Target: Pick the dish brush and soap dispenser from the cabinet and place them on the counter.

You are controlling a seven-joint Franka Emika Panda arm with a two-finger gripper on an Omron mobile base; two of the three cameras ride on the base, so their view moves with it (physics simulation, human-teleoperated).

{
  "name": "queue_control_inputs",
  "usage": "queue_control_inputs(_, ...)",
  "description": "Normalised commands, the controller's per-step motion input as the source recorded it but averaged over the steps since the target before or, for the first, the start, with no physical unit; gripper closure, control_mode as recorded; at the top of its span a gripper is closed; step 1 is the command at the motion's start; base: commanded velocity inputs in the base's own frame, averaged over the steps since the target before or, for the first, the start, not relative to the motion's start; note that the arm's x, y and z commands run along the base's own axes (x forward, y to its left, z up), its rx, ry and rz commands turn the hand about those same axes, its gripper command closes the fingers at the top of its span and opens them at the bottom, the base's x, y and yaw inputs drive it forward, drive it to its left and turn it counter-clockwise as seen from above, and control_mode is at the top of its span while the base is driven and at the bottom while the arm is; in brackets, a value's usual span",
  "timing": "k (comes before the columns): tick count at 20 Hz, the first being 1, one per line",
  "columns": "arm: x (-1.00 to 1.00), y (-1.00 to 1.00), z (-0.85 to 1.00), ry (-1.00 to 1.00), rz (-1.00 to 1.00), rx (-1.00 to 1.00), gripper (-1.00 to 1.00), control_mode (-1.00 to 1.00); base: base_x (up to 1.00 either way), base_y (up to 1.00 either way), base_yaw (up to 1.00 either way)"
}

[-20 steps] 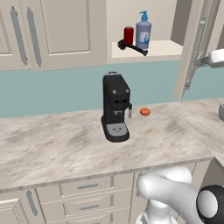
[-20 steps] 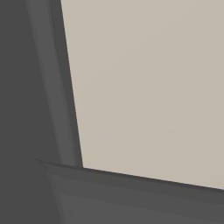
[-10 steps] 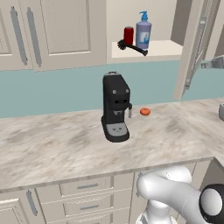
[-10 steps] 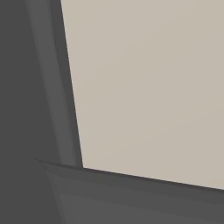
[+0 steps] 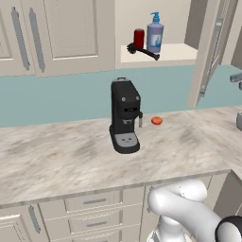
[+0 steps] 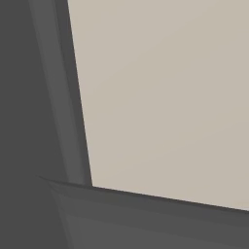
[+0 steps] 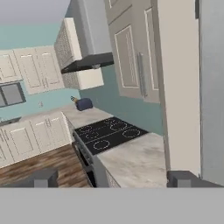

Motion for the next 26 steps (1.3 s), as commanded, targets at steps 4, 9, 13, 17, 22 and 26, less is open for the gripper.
queue_control_inputs(4,-0.35,0.34,0.0,-0.02,0.0,-0.02,-1.0,-1.0,0.0,0.0,0.0)
queue_control_inputs(9,-0.28,0.56,0.0,-0.05,-0.02,-0.17,-1.0,-1.0,0.0,0.0,0.0)
queue_control_inputs(13,-0.1,0.69,0.0,-0.09,-0.06,-0.23,-1.0,-1.0,0.0,0.0,0.0)
queue_control_inputs(17,0.0,0.65,0.01,-0.15,-0.07,-0.23,-1.0,-1.0,0.0,0.0,0.0)
queue_control_inputs(22,0.0,0.58,0.0,-0.11,-0.11,-0.28,-1.0,-1.0,0.0,0.0,0.0)
queue_control_inputs(26,0.03,0.53,0.01,-0.06,-0.12,-0.29,-1.0,-1.0,0.0,0.0,0.0)
